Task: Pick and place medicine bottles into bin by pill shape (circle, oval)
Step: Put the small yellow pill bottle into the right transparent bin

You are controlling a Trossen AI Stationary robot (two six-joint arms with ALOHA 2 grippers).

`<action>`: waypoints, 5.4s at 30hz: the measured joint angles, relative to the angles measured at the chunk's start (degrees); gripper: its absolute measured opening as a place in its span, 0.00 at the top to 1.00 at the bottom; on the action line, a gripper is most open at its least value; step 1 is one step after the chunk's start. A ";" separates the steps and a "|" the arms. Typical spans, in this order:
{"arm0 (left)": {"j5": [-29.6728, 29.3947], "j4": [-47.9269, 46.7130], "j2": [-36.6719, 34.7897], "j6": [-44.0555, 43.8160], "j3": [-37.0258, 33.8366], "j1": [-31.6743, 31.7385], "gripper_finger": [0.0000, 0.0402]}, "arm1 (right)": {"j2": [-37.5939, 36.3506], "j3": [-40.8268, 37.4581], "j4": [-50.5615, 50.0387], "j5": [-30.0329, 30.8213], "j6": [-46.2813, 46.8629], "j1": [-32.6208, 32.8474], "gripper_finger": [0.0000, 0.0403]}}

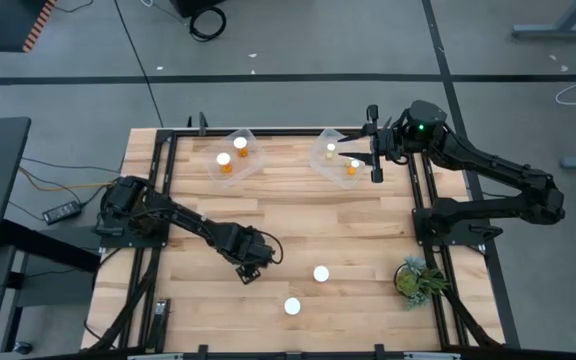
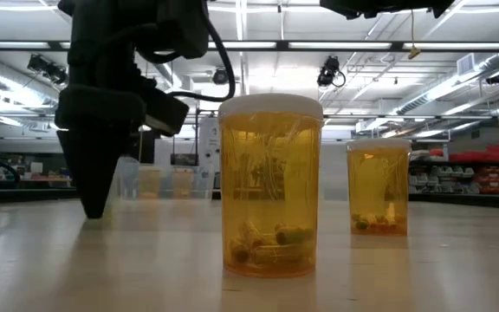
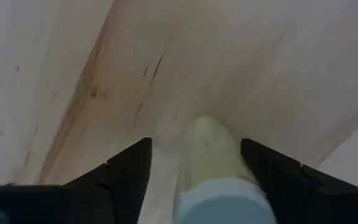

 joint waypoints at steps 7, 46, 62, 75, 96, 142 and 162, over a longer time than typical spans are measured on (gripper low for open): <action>0.19 1.54 -0.07 0.11 -0.59 0.09 0.51 | -0.02 0.00 0.08 0.00 0.07 0.00 0.64; 3.11 -6.65 7.53 47.10 27.81 29.56 0.73 | 0.00 0.00 1.38 0.00 5.83 0.02 0.64; 3.01 -16.04 26.80 63.89 50.39 37.36 0.73 | -0.02 0.00 0.79 0.02 10.15 0.13 0.64; 3.01 -20.49 31.87 63.04 54.86 37.22 0.73 | -0.02 0.00 -0.35 6.41 9.16 2.95 0.64; 2.92 -18.19 32.11 61.60 54.86 36.39 0.73 | -0.02 0.00 -1.20 6.60 8.48 3.08 0.64; -6.47 -25.57 24.58 63.34 54.88 33.10 0.33 | -0.04 0.00 -2.51 8.45 8.04 2.97 0.64; -9.22 -29.62 17.14 59.71 50.59 27.78 0.54 | -0.24 0.00 -1.19 9.93 12.16 10.77 0.64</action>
